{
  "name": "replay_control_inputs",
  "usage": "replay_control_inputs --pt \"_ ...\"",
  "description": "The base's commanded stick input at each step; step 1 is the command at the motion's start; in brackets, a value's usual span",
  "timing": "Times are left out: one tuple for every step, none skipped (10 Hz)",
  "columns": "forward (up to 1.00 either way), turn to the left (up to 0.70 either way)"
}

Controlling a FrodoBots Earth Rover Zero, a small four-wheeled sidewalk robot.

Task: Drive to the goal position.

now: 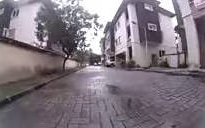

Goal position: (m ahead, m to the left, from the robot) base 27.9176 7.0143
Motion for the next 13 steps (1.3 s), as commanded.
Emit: replay_control_inputs --pt "0.7 0.0" --pt "0.7 0.0" --pt "0.7 0.0" --pt "0.7 0.0" --pt "0.7 0.0" --pt "0.7 0.0" --pt "0.7 0.0" --pt "0.7 0.0" --pt "0.7 0.0" --pt "0.7 0.0" --pt "0.7 0.0" --pt "0.7 0.0" --pt "0.7 0.0"
